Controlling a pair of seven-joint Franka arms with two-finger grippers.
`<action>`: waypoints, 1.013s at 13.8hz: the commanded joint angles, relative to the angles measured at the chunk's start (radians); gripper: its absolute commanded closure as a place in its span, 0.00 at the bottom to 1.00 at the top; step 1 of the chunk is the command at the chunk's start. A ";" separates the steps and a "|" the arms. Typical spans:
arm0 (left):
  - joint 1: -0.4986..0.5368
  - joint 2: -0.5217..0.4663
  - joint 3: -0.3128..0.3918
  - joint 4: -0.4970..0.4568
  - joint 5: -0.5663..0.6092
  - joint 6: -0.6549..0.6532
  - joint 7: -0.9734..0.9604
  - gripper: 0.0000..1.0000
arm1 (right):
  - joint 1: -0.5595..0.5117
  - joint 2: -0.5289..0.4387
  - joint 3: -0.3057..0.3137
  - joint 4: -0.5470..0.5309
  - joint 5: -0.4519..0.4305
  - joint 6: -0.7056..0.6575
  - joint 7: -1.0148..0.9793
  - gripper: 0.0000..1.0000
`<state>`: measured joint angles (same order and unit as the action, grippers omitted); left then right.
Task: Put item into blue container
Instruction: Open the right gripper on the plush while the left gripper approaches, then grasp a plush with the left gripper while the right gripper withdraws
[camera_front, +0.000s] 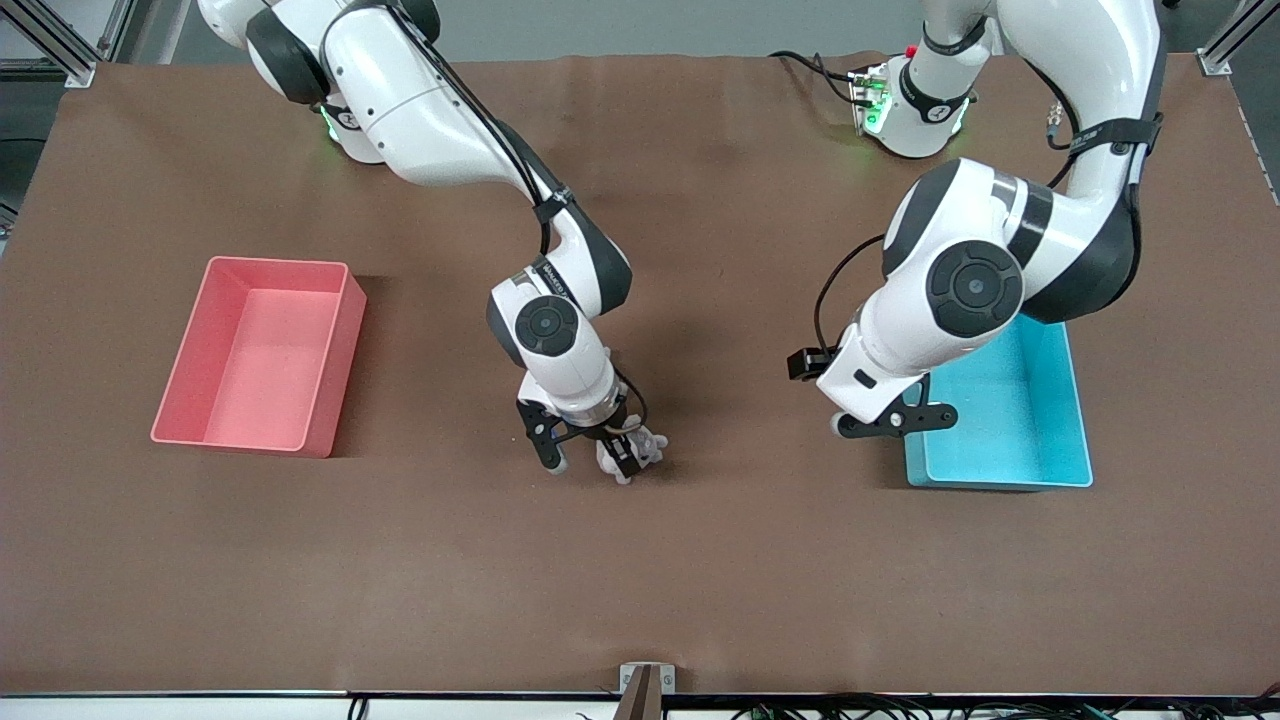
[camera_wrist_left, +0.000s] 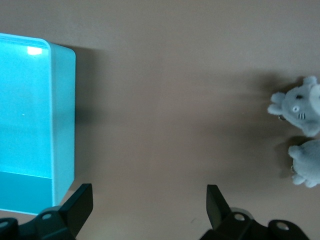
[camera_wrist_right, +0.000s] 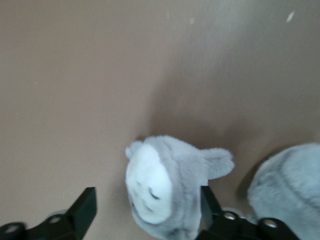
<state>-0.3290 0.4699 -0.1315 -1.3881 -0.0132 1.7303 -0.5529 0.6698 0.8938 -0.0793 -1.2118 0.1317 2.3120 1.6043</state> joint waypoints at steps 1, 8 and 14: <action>-0.030 0.041 0.006 0.018 -0.024 0.040 -0.068 0.00 | -0.071 -0.033 0.023 0.070 -0.004 -0.185 -0.143 0.00; -0.155 0.189 0.006 0.021 -0.025 0.283 -0.346 0.00 | -0.292 -0.251 0.013 -0.017 -0.001 -0.512 -0.973 0.00; -0.268 0.343 0.006 0.026 -0.027 0.673 -0.714 0.00 | -0.446 -0.505 0.009 -0.322 -0.188 -0.528 -1.349 0.00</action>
<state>-0.5740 0.7624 -0.1349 -1.3889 -0.0138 2.3220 -1.1928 0.2451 0.5125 -0.0895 -1.3771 0.0016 1.7672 0.3185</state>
